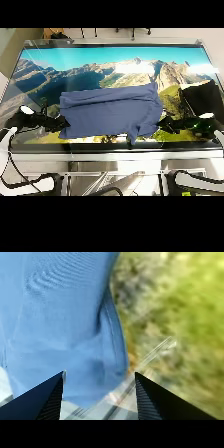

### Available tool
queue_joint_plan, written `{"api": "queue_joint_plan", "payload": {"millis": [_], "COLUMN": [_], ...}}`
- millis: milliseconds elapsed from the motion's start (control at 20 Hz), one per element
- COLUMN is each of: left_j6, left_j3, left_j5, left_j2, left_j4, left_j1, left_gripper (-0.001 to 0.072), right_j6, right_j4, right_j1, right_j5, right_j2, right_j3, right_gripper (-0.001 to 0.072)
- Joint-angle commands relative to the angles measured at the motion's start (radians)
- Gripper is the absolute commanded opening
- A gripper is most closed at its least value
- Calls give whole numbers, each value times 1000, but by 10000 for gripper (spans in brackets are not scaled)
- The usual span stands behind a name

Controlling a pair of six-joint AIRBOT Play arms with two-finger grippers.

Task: Fold the shirts.

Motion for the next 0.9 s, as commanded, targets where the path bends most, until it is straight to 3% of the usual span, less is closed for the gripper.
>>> {"api": "queue_joint_plan", "payload": {"millis": [0, 50, 100, 300, 350, 400, 450, 650, 700, 750, 850], "left_j6": [35, 42, 46, 45, 45, 45, 43, 40, 40, 40, 40], "left_j3": [29, 43, 55, 78, 77, 76, 76, 76, 76, 76, 76], "left_j5": [-22, -45, -64, -105, -104, -102, -97, -99, -99, -100, -102], "left_j2": [5, 5, 5, 5, 5, 5, 5, 6, 6, 5, 5], "left_j4": [-13, -13, -12, 2, 2, 2, 1, -4, -4, -4, -4], "left_j1": [-24, -24, -24, -14, -14, -14, -16, -19, -19, -19, -19], "left_gripper": [208, 65, 18, 18, 18, 18, 18, 18, 18, 18, 18], "right_j6": [-7, -7, -7, -7, -10, -39, -61, -60, -59, -54, -52], "right_j4": [-1, -5, -13, -10, -1, 13, 25, 38, 39, 39, 58], "right_j1": [29, 21, 9, -16, -2, 16, 37, 109, 121, 137, 176], "right_j5": [-34, -29, -17, 21, 22, 22, 21, 19, 19, 21, 42], "right_j2": [-25, -24, -24, -25, -26, -26, -26, -26, -26, -26, -25], "right_j3": [-9, -9, -8, -8, -8, -8, -8, -8, -8, -9, -19], "right_gripper": [499, 499, 499, 498, 462, 298, 229, 230, 242, 307, 323]}}
